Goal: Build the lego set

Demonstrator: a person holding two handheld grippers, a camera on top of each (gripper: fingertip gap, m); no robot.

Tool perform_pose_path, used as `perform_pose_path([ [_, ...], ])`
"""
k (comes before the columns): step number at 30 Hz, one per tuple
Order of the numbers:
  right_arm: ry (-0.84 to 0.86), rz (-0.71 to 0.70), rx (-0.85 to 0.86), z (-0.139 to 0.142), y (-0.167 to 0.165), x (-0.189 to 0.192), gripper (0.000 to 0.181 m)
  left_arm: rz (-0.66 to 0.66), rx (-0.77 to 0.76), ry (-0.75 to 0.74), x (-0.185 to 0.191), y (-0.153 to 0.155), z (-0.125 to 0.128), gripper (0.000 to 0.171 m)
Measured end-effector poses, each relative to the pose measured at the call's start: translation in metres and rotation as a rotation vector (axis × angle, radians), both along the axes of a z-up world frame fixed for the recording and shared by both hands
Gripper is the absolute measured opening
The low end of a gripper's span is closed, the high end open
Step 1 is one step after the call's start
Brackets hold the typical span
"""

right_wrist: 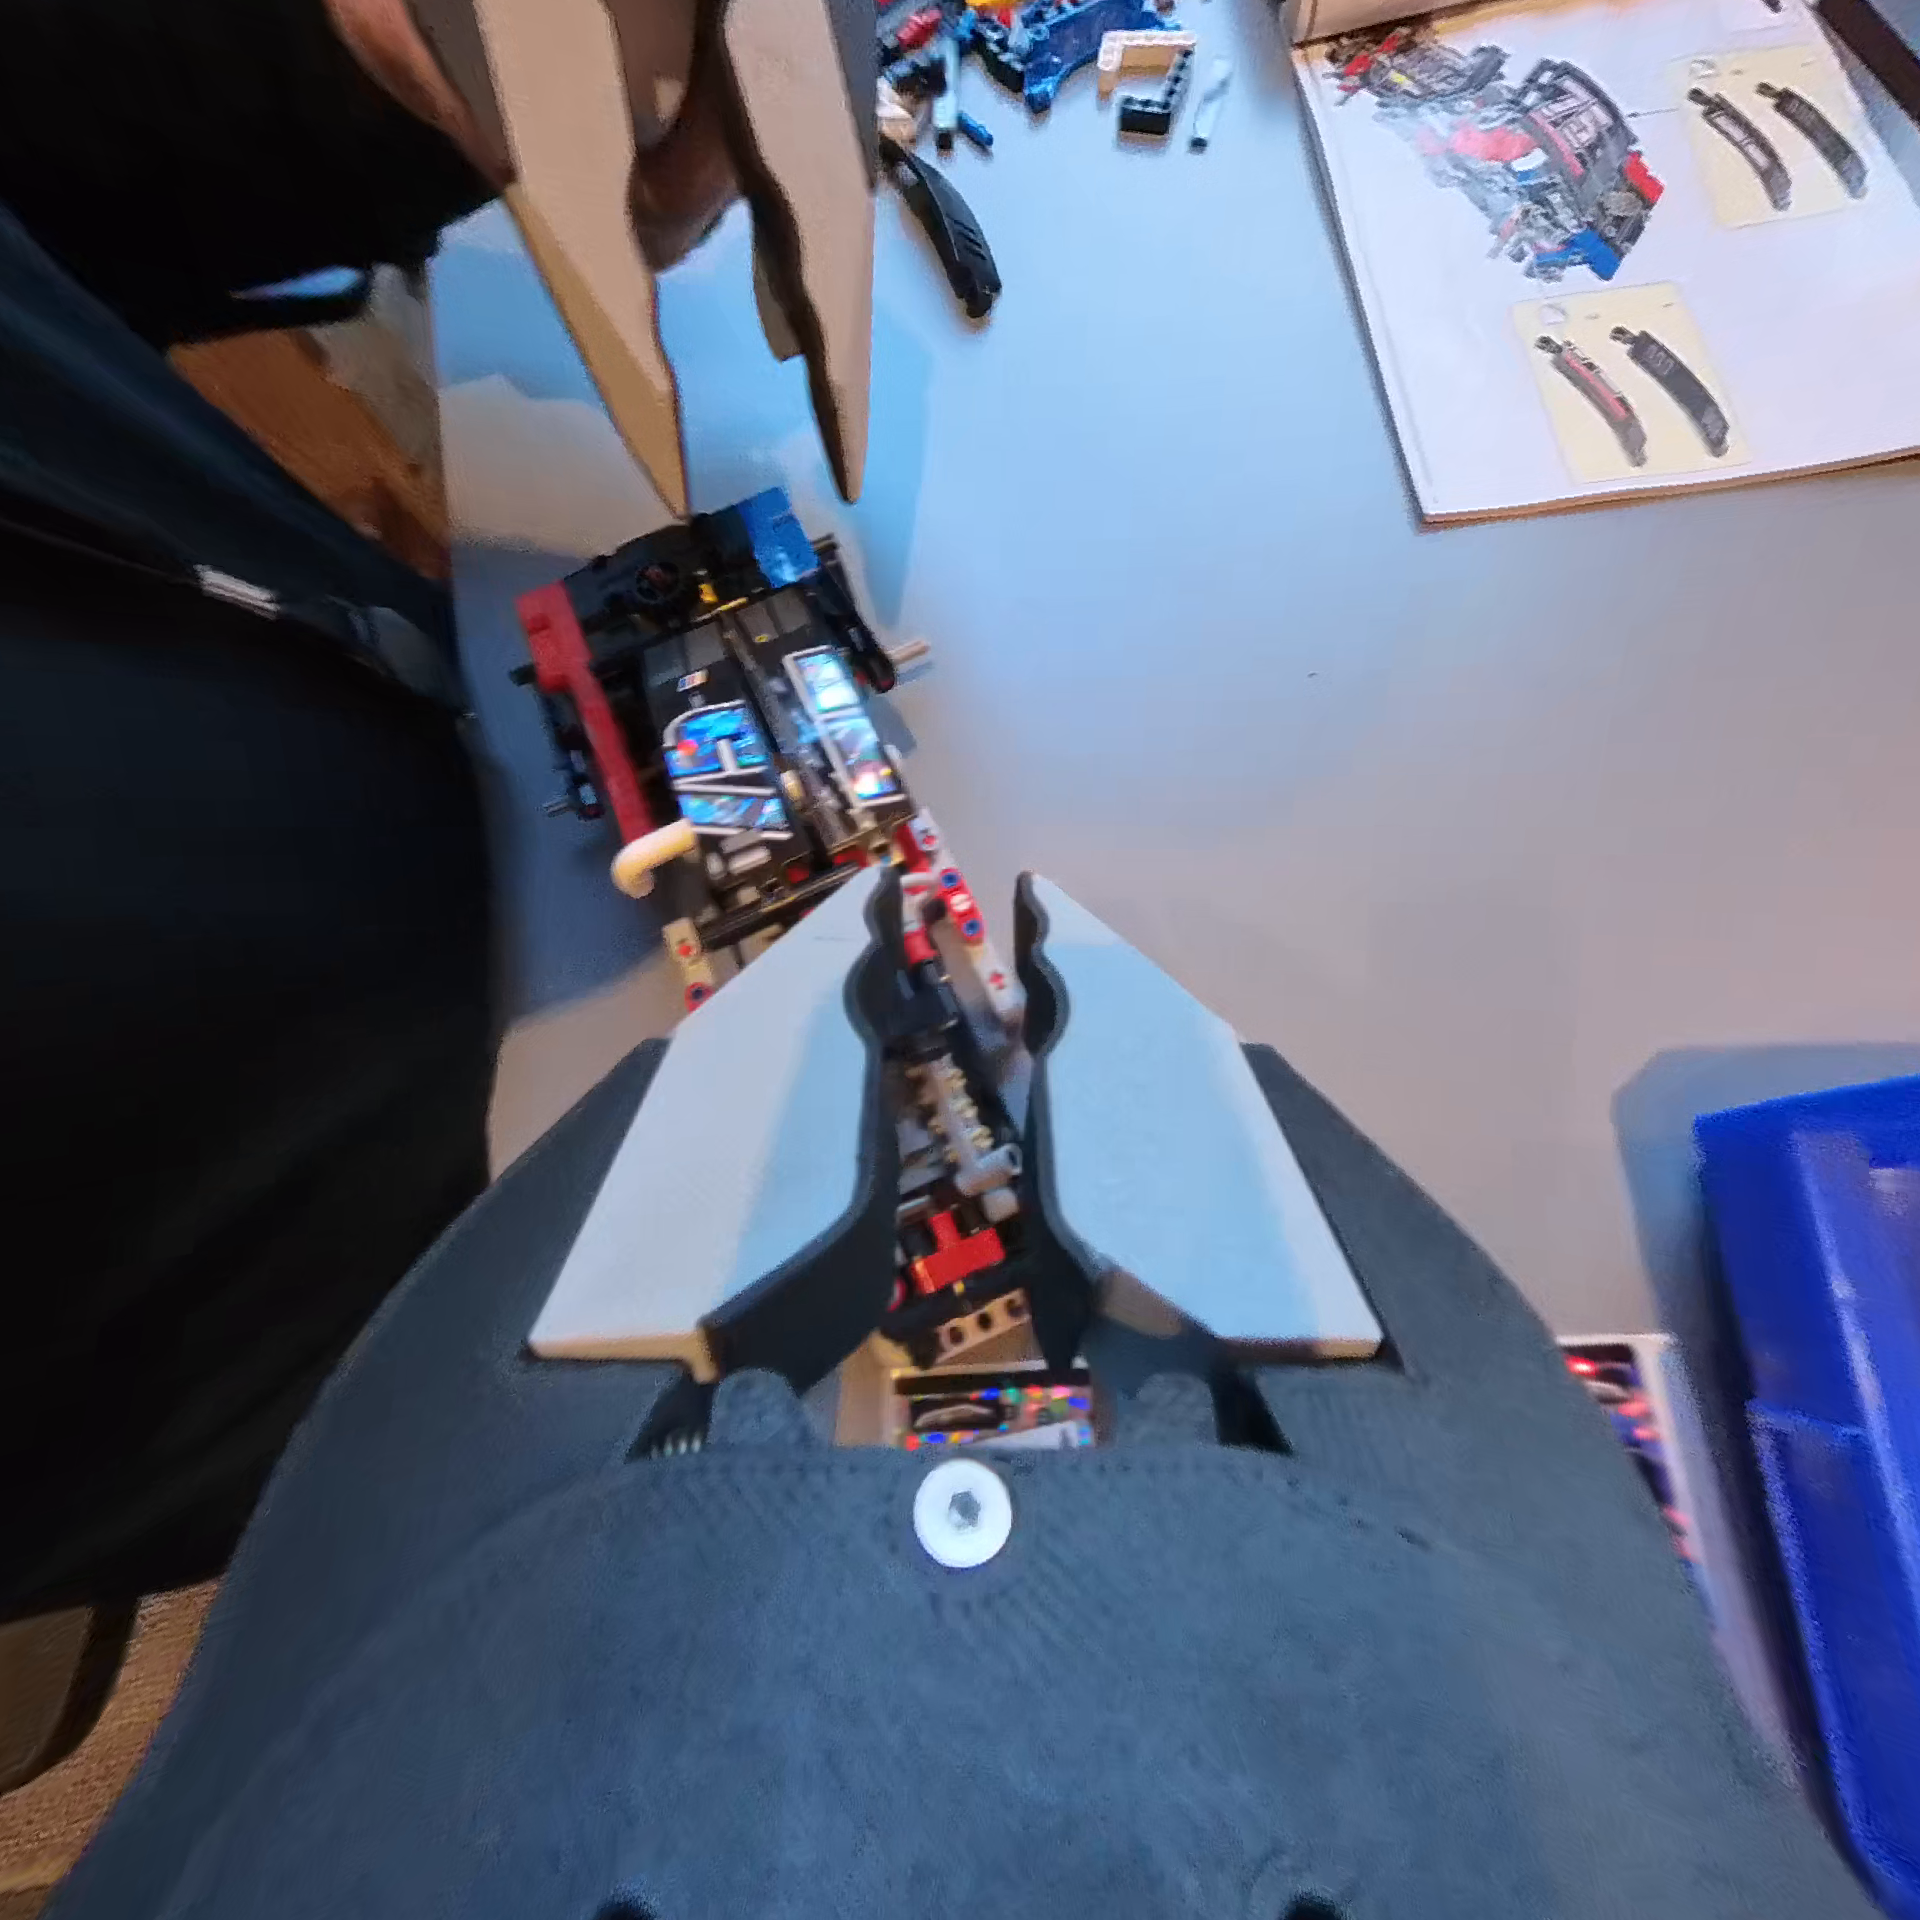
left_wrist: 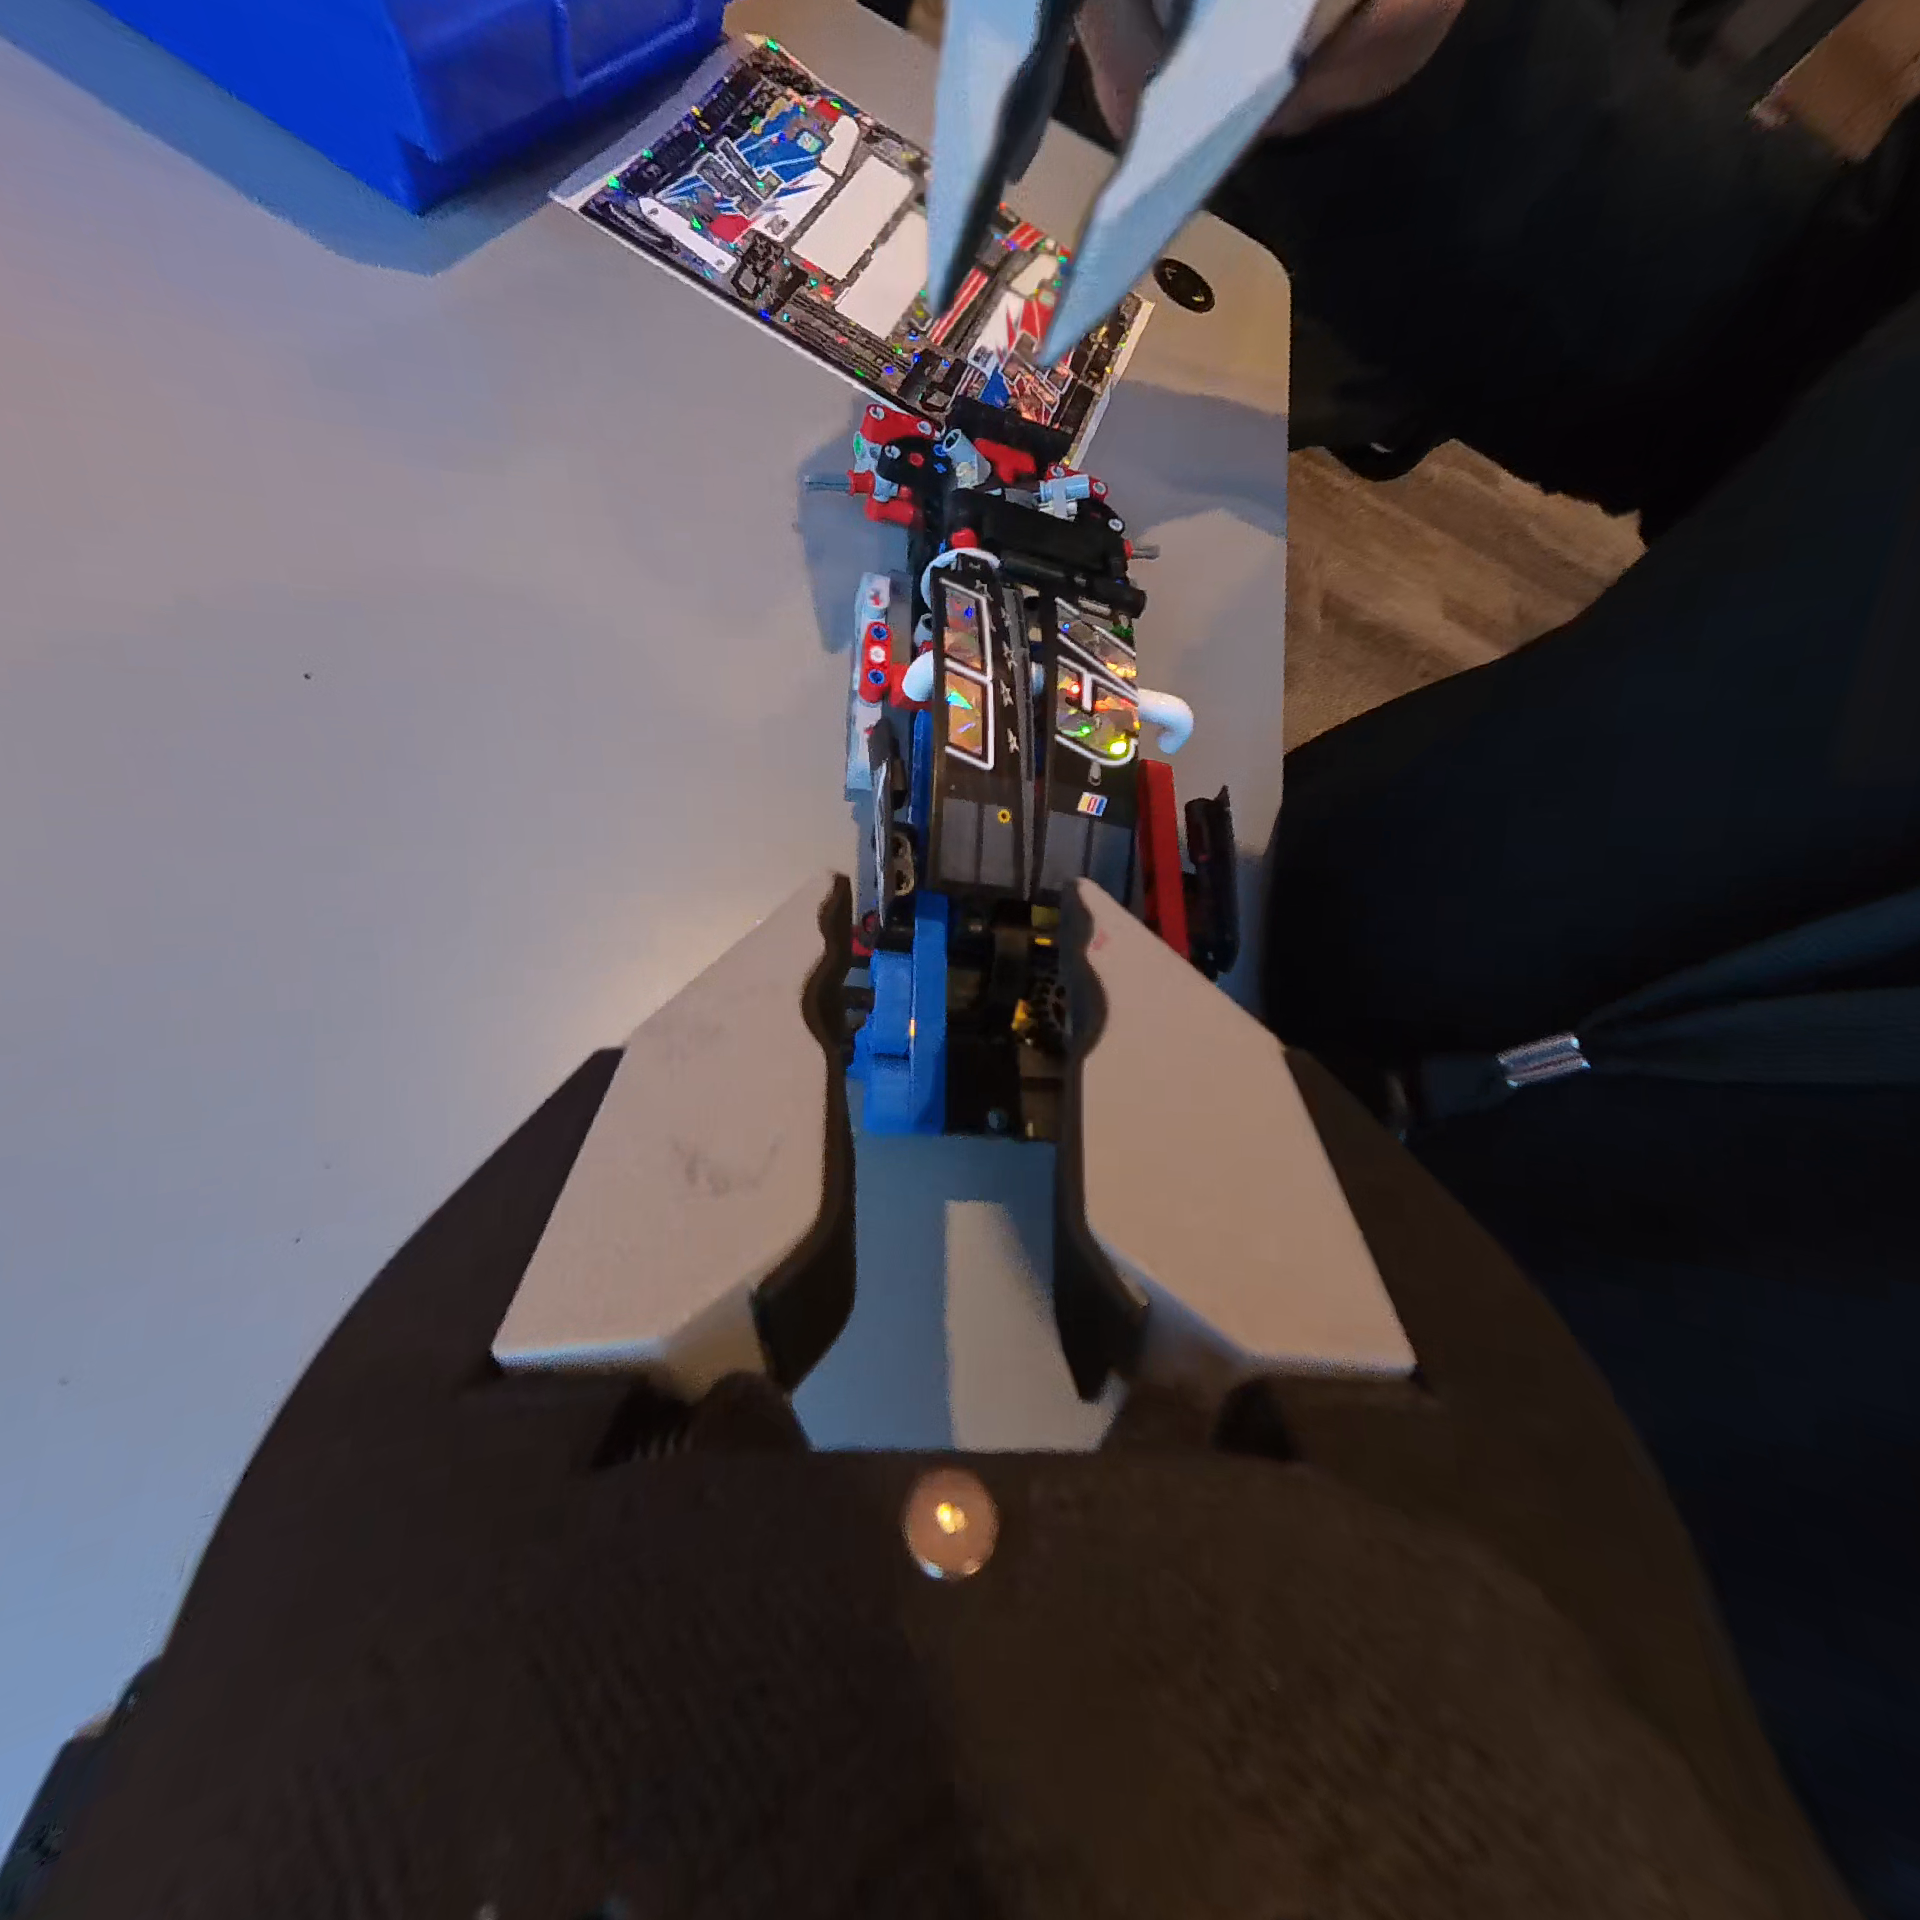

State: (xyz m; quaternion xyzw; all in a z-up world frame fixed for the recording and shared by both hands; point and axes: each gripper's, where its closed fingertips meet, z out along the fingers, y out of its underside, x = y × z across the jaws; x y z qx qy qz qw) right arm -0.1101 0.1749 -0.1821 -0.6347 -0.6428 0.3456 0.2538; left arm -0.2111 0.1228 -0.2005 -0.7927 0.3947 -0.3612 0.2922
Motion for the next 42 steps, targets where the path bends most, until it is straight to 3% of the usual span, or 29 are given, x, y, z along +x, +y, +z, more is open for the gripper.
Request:
perform_pose_path([
  [6, 0.015, 0.109, -0.015, -0.018, -0.035, 0.000, 0.025, 0.015, -0.021, -0.032, 0.009, -0.001, 0.010, 0.041],
  [9, -0.021, 0.114, 0.088, -0.030, -0.034, -0.007, 0.035, -0.004, 0.015, 0.024, 0.024, 0.003, 0.008, 0.045],
  [14, 0.001, 0.158, 0.096, -0.029, -0.041, -0.012, 0.039, -0.045, 0.016, 0.084, 0.042, -0.003, -0.002, 0.048],
  [26, 0.016, 0.170, 0.085, -0.028, -0.038, -0.007, 0.041, -0.039, 0.056, 0.142, 0.037, -0.006, -0.007, 0.050],
  [34, 0.097, 0.168, -0.104, -0.014, -0.024, -0.009, 0.038, -0.001, 0.071, 0.111, 0.014, -0.009, -0.002, 0.049],
  [42, -0.039, 0.273, -0.282, -0.034, -0.021, -0.031, 0.041, 0.029, 0.037, 0.036, -0.001, -0.011, -0.010, 0.051],
])
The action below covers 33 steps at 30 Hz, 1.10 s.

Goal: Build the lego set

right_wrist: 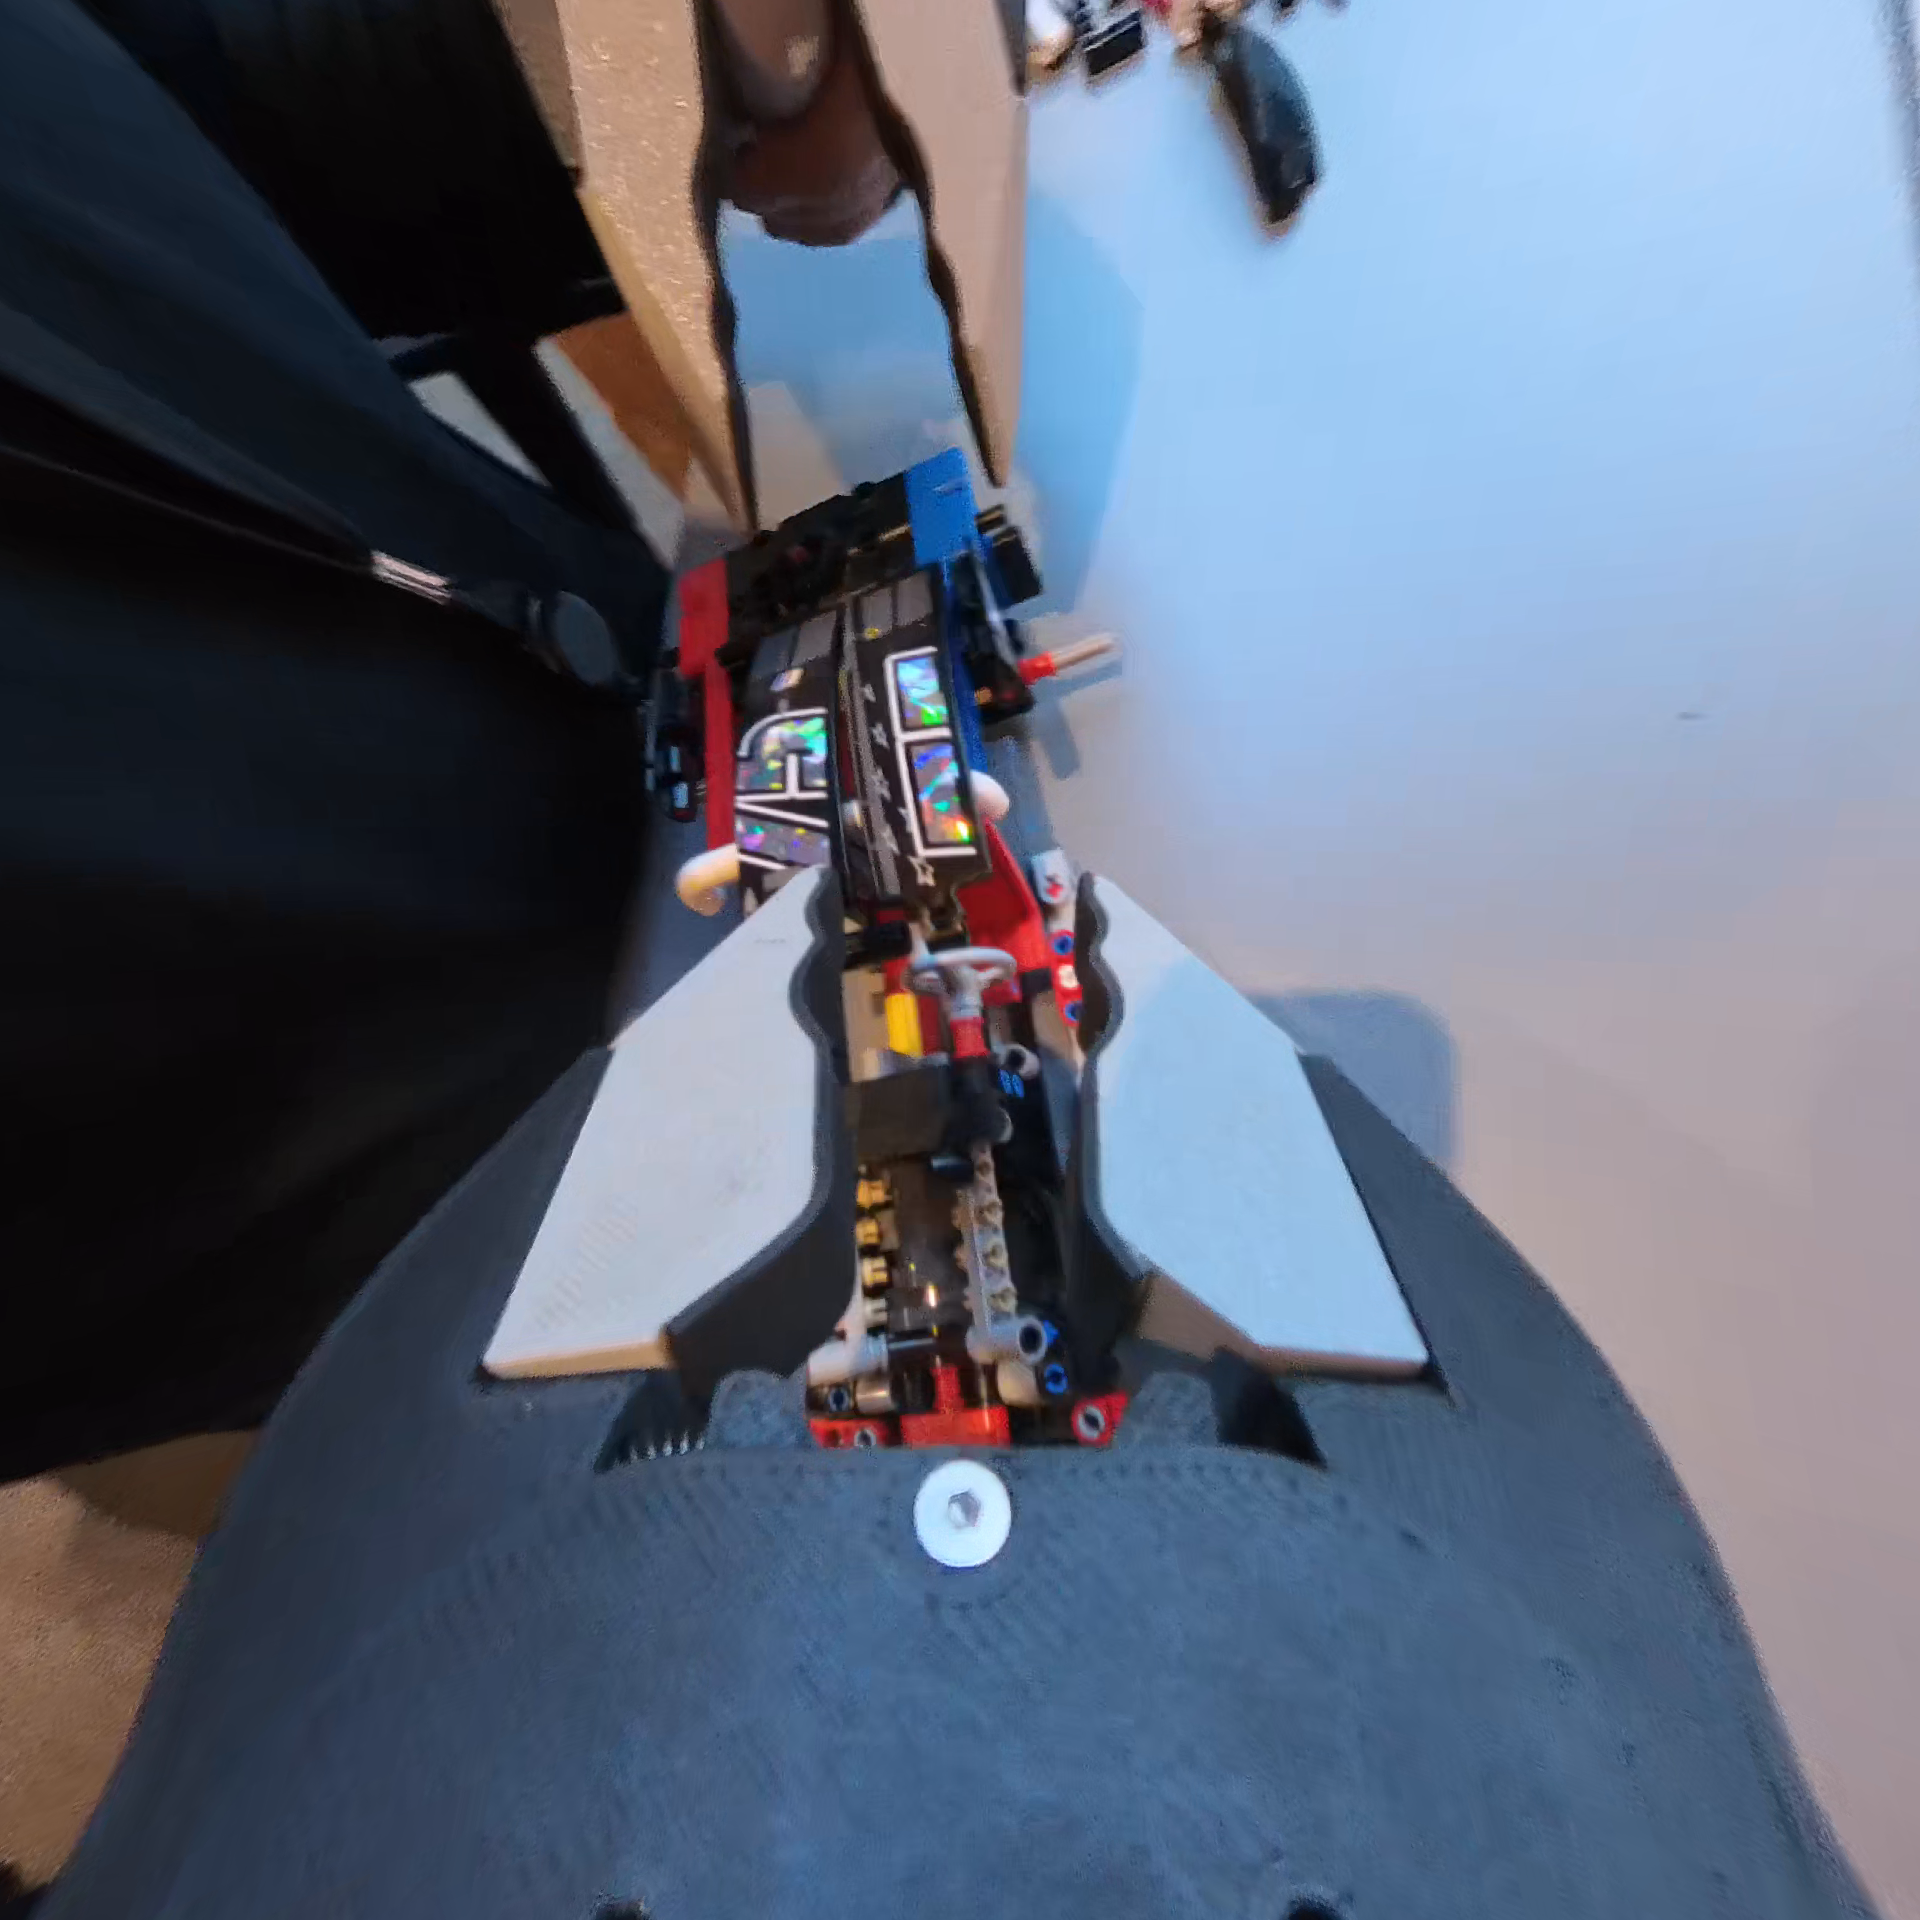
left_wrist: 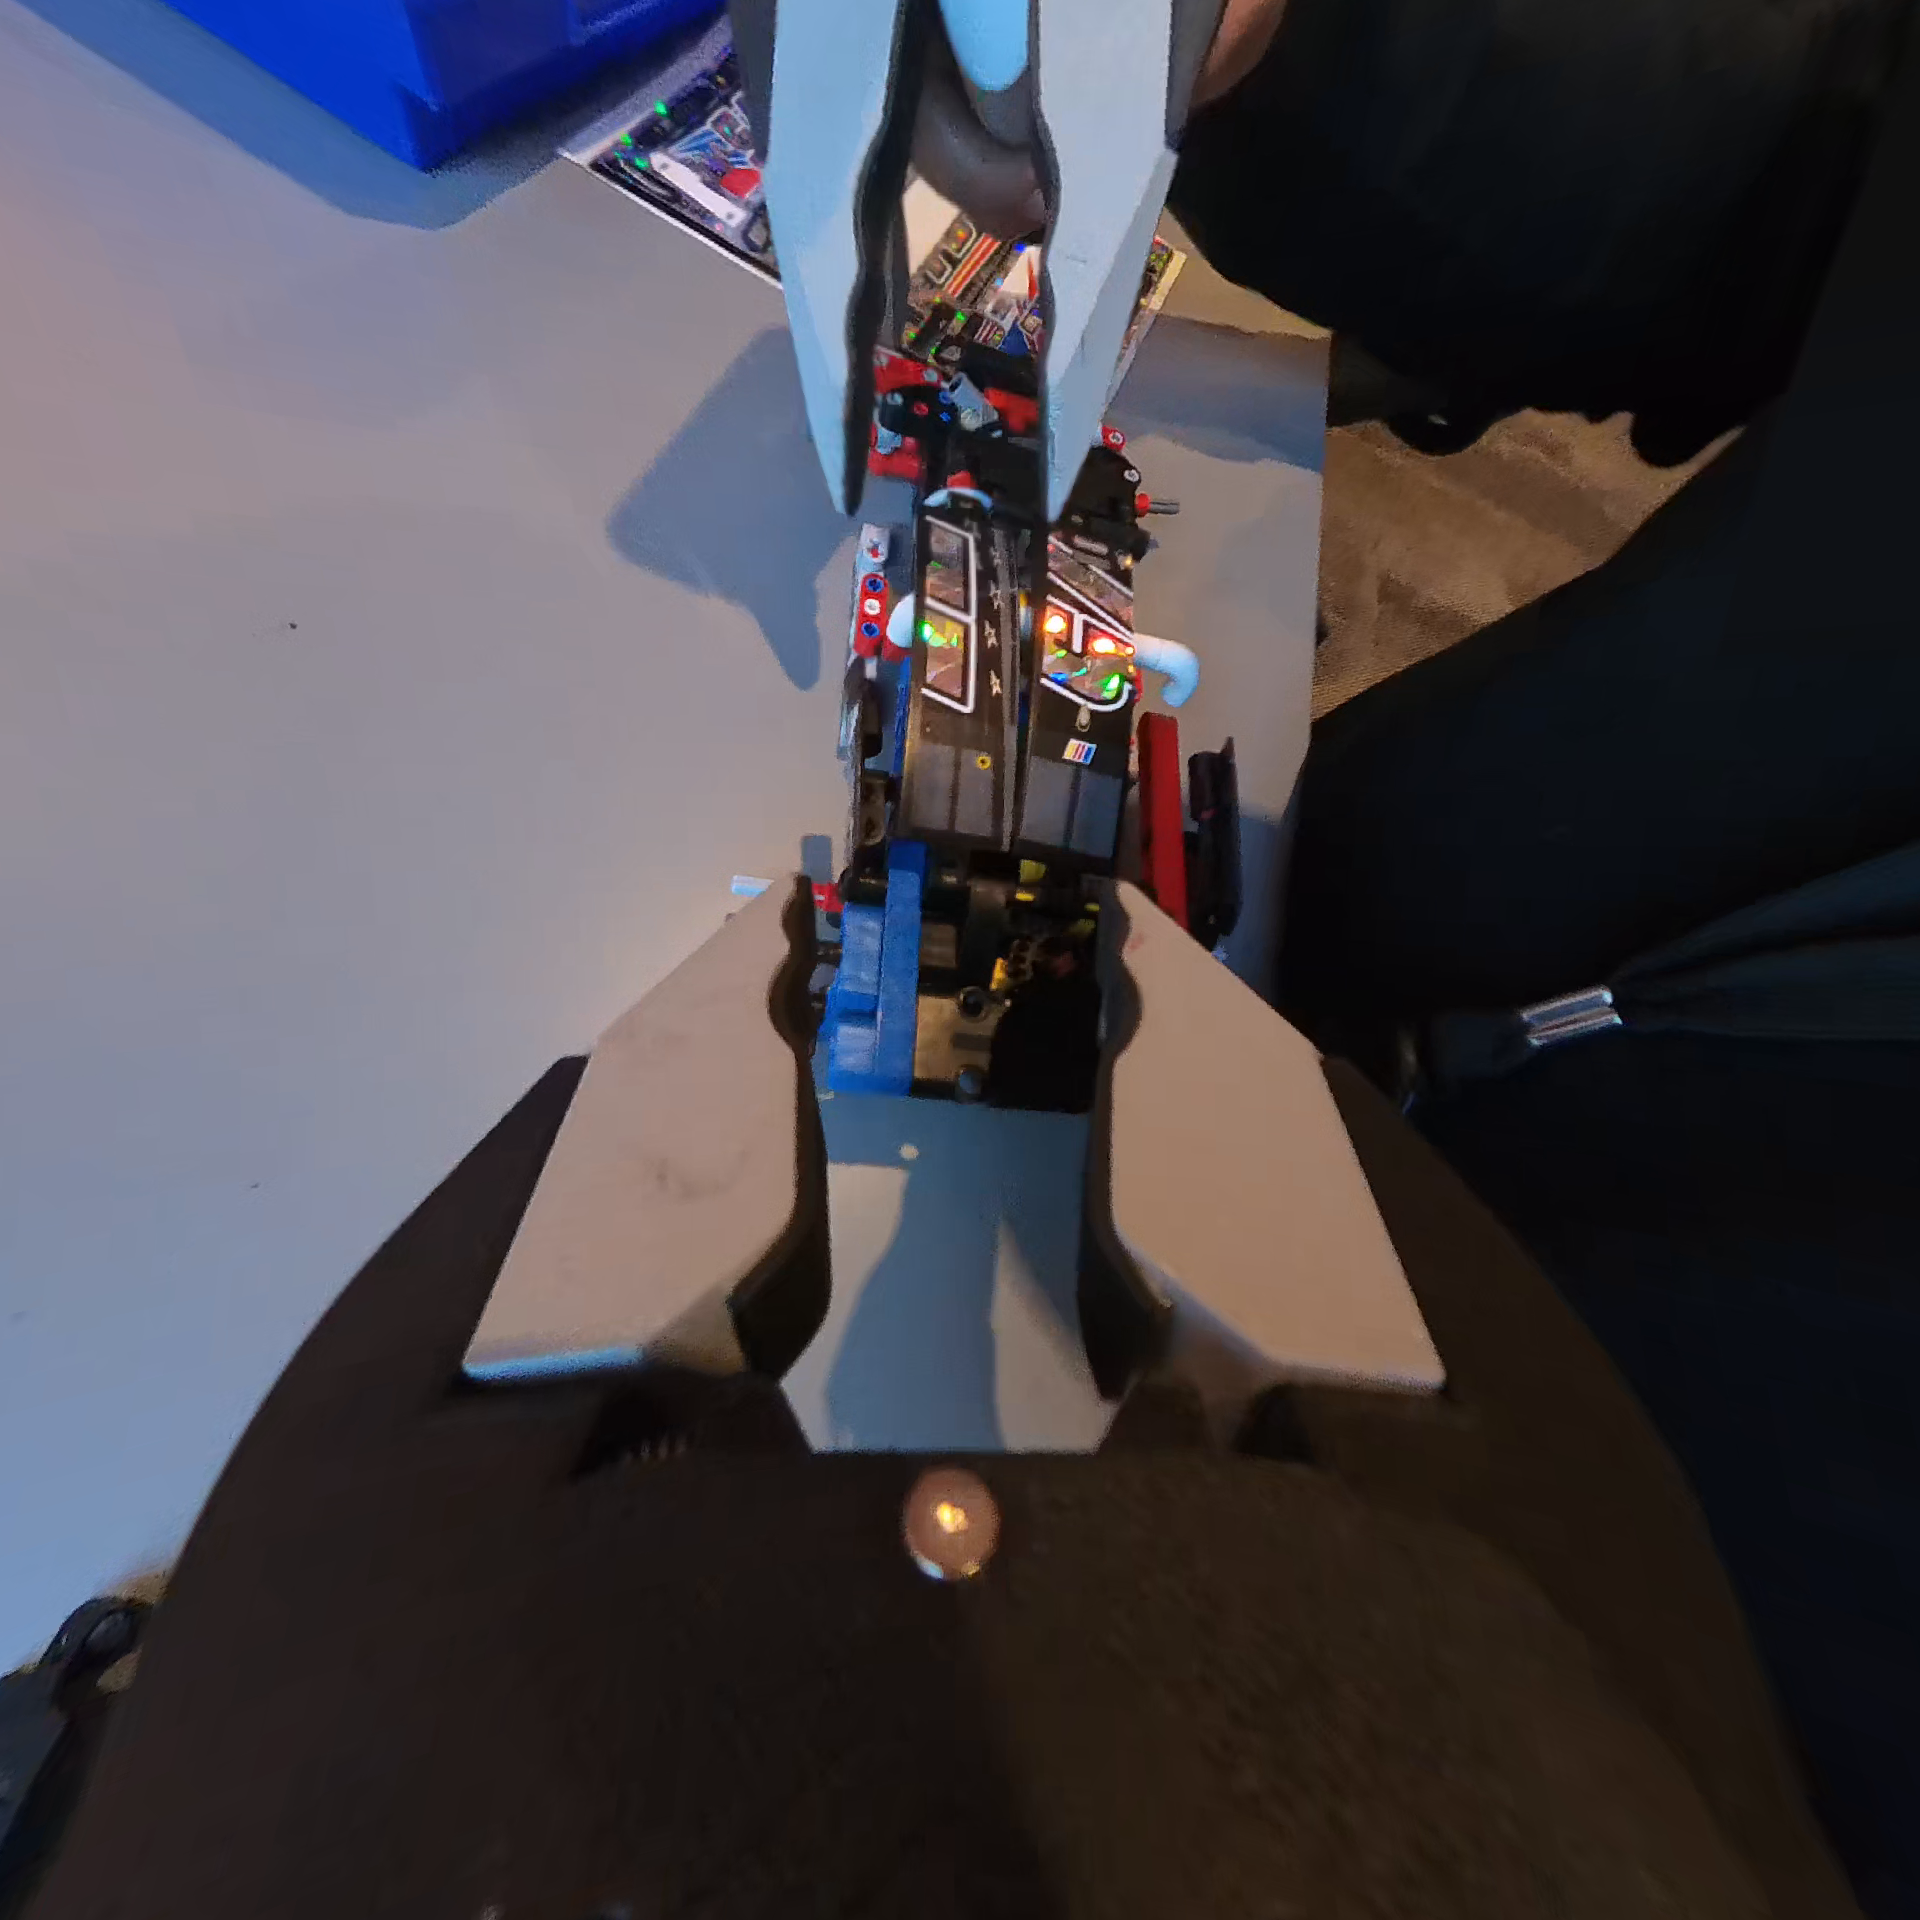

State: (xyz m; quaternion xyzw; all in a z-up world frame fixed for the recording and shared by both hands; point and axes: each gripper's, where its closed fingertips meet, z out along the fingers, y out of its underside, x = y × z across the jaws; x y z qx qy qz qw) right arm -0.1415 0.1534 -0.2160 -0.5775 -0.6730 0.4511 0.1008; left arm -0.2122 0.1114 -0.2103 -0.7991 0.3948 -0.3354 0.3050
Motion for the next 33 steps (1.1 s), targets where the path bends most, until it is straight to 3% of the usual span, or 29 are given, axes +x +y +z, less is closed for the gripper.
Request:
perform_pose_path([
  [5, -0.144, 0.178, -0.262, 0.003, -0.016, -0.002, 0.024, -0.019, -0.019, -0.015, -0.014, 0.006, -0.008, 0.049],
  [7, -0.192, 0.201, -0.297, 0.004, -0.014, -0.005, 0.012, -0.051, -0.056, -0.032, -0.013, 0.007, -0.010, 0.049],
  [15, -0.259, 0.201, -0.538, 0.048, -0.019, -0.036, 0.006, -0.107, -0.031, -0.086, -0.004, 0.006, -0.013, 0.046],
  [19, -0.273, 0.168, -0.568, 0.052, -0.022, -0.045, 0.006, -0.084, 0.018, -0.145, 0.003, 0.008, -0.001, 0.034],
  [27, -0.207, 0.102, -0.650, 0.055, -0.022, -0.048, 0.006, 0.032, 0.126, 0.006, 0.010, 0.012, -0.007, 0.035],
  [33, -0.126, 0.143, -0.568, 0.053, -0.025, -0.045, 0.007, 0.057, 0.129, 0.002, 0.012, 0.007, -0.006, 0.029],
])
